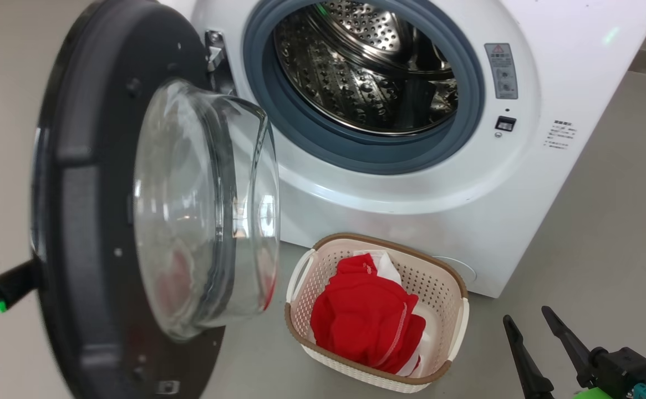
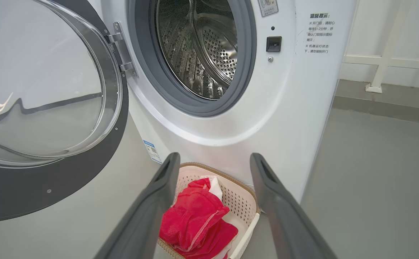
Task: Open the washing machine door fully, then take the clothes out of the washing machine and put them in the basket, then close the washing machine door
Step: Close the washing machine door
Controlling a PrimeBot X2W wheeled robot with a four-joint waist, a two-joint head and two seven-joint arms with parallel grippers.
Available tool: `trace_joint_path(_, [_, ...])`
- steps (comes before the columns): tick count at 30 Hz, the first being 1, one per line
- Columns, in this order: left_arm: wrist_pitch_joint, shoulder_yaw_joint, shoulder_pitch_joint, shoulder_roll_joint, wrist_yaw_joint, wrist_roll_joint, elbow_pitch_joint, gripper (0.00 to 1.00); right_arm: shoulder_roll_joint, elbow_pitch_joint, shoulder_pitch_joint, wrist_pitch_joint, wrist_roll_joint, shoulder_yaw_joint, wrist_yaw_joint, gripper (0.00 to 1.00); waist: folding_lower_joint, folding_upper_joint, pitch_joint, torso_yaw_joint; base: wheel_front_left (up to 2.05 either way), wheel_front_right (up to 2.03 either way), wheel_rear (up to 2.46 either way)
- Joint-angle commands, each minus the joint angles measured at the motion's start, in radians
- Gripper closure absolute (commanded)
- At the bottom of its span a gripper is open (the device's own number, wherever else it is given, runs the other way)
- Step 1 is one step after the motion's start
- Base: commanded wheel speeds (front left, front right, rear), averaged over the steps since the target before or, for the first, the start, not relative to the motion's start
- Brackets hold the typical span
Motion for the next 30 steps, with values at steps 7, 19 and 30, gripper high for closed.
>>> trace_joint_path(7, [-0.018,-0.028,-0.045,0.003,-0.007,-0.031,-0.130,1.00,-0.016,-0.027,-0.010,-0.006,-0.006,0.012,0.005,0.00,0.0000,0.0000,0.009,-0.035,0.00,0.00,0.00])
trace_joint_path(19, [-0.113,-0.127,-0.069,-0.068,-0.007,-0.023,-0.220,1.00,-0.009,-0.024,-0.012,-0.006,-0.005,0.017,0.005,0.00,0.0000,0.0000,0.003,-0.066,0.00,0.00,0.00])
trace_joint_path(30, [-0.204,-0.119,-0.007,-0.047,-0.007,-0.029,-0.209,1.00,-0.002,-0.021,-0.006,-0.006,-0.004,0.018,0.005,0.00,0.0000,0.0000,-0.017,-0.046,0.00,0.00,0.00])
